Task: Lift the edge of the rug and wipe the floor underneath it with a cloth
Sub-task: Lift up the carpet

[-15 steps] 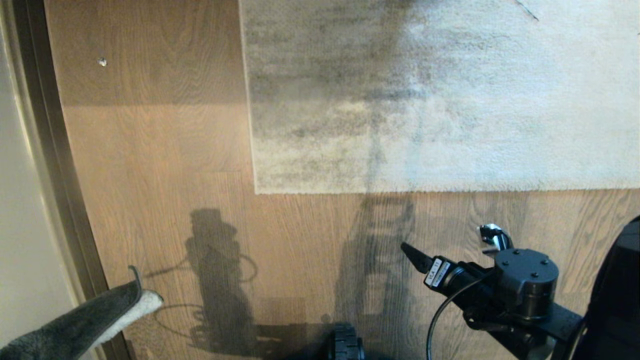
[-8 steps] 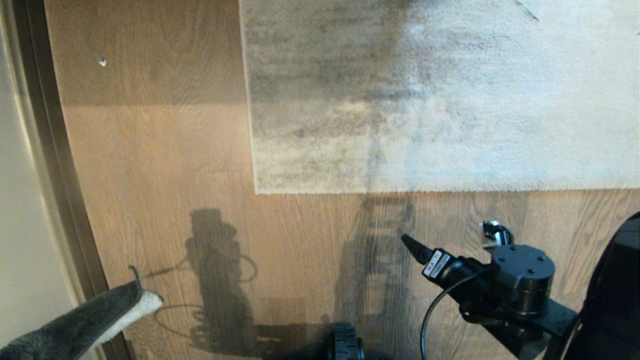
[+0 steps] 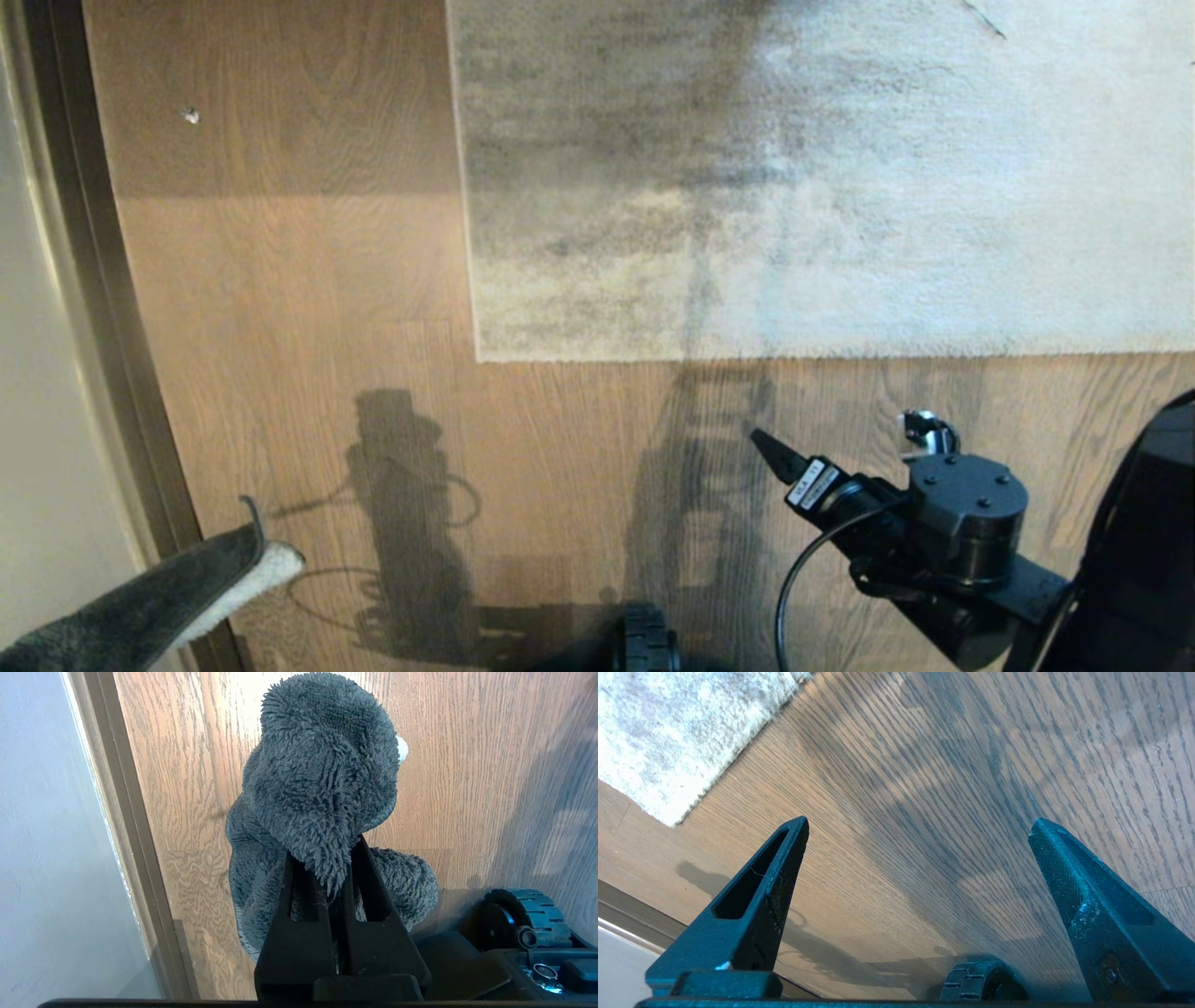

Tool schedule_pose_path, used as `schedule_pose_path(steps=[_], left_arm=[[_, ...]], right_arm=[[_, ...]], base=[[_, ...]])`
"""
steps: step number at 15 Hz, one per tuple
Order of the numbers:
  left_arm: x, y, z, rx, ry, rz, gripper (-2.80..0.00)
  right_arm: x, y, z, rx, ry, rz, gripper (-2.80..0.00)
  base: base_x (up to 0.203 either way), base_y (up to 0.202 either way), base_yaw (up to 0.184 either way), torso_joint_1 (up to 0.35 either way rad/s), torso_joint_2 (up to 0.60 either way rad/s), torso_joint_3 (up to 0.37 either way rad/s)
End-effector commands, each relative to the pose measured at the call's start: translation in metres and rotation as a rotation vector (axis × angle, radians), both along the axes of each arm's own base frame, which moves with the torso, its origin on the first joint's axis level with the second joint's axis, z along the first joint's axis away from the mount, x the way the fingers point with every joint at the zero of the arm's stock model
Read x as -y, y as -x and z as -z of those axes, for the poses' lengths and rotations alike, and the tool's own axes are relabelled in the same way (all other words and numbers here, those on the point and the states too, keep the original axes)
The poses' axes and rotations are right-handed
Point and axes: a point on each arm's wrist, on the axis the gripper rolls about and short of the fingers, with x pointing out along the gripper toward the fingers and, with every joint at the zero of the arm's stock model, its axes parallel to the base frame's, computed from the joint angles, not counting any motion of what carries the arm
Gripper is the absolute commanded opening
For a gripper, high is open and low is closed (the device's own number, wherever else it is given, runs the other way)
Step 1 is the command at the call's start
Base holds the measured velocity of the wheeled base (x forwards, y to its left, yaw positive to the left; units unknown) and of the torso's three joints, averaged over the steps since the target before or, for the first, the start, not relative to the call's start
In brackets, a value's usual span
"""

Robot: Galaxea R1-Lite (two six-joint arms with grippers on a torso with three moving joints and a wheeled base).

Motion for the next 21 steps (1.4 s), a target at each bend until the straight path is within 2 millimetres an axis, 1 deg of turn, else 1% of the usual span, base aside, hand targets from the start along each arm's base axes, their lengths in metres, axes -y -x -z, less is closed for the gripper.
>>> schedule_pose_path(steps=[1,10,15,17,21], left_arm=[[0.000,0.000,0.000,0.000,0.000,0.000,-2.80],[0.000,0.000,0.000,0.000,0.000,0.000,-2.80],[0.000,0.000,0.000,0.000,0.000,0.000,-2.80],[0.000,0.000,0.000,0.000,0.000,0.000,-2.80],[0.000,0.000,0.000,0.000,0.000,0.000,-2.80]], right_arm=[[-0.001,-0.002,-0.005,0.037,-0.032,0.003,0.00],[-0.004,-0.002,-0.004,0.029,-0.057,-0.002,0.00],[-0.010,-0.009,-0.007,0.056,-0.079,-0.004,0.00],[-0.011,-0.010,-0.005,0.049,-0.075,-0.002,0.00],[-0.013,-0.013,-0.006,0.056,-0.089,-0.001,0.00]], base=[[0.000,0.000,0.000,0.000,0.00,0.000],[0.000,0.000,0.000,0.000,0.00,0.000],[0.000,0.000,0.000,0.000,0.00,0.000],[0.000,0.000,0.000,0.000,0.00,0.000],[0.000,0.000,0.000,0.000,0.00,0.000]])
